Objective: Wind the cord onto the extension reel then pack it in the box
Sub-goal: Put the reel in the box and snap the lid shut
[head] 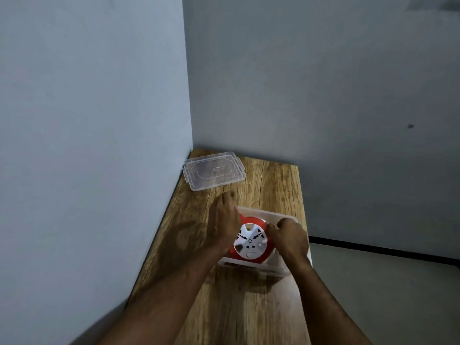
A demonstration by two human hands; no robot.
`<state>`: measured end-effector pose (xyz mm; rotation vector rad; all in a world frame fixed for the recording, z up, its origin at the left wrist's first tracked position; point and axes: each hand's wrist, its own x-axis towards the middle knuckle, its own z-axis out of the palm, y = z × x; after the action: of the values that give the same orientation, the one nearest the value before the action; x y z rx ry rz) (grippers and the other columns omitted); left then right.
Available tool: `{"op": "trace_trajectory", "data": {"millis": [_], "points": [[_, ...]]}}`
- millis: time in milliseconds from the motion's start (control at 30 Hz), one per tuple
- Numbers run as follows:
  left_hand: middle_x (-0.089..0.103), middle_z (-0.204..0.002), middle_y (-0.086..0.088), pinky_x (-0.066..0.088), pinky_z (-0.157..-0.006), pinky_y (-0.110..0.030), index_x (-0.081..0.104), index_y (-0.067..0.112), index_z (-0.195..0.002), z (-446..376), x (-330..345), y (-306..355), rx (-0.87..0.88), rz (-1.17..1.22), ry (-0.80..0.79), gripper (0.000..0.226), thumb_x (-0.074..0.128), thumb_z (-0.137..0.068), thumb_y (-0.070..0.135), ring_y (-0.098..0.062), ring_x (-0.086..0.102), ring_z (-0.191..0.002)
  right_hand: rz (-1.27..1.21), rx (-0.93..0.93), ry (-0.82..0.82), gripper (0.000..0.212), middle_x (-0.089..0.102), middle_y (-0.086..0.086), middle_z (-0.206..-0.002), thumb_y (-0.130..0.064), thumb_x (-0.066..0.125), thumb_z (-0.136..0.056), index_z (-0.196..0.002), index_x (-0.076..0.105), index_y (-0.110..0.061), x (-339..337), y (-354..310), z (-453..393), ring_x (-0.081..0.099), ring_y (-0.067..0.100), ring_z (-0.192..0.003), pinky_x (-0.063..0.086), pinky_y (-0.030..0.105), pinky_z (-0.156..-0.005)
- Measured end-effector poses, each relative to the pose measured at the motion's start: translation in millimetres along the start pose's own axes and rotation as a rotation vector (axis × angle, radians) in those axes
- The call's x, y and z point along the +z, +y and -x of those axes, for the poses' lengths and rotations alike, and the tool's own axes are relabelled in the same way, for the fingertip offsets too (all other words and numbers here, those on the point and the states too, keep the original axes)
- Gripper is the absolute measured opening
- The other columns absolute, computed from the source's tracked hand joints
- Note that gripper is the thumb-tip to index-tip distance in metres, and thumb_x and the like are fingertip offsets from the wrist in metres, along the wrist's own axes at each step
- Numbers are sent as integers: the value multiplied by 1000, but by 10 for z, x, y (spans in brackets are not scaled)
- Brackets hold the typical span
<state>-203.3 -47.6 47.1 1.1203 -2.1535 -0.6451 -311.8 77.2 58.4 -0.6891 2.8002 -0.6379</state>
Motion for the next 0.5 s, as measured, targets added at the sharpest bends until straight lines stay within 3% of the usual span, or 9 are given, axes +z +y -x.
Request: {"op": "trace_trajectory", "data": {"millis": [100,233,300,400,500], "points": [[59,-133,-13,55,-94,-33,51,5,-133,-192,-139,-45,-81,101,33,41,60,-93,0,-23,59,-119,-7,-78,35,38,75,4,-89,-49,62,-92,-98,74,-13,-144,-140,-106,62,18,-72,39,24,-58],[56,-131,-14,58,-83,-30,47,5,-136,-430,-296,-178,-203,188,83,45,59,-93,1,-22,59,-113,-198,-214,-36,42,75,5,-108,-44,65,-94,-116,72,-9,-202,-379,-297,70,17,-91,55,32,-78],[56,-132,-13,56,-78,-24,45,7,-138,-550,-360,-259,-271,225,100,46,59,-95,5,-19,58,-111,-292,-264,-57,44,74,6,-111,-40,67,-94,-122,69,-7,-192,-489,-409,69,14,-93,57,33,-80],[56,-137,-12,54,-93,-29,45,9,-142,-751,-437,-364,-342,306,135,48,61,-96,10,-25,58,-122,-405,-286,-79,45,73,4,-110,-39,68,-94,-126,66,-8,-168,-630,-636,67,11,-95,56,27,-78],[56,-139,-13,53,-94,-33,46,9,-143,-955,-493,-457,-435,348,153,48,61,-97,13,-29,58,-124,-485,-289,-118,47,71,7,-116,-37,67,-94,-129,63,-7,-133,-764,-867,67,17,-105,58,34,-87]]}}
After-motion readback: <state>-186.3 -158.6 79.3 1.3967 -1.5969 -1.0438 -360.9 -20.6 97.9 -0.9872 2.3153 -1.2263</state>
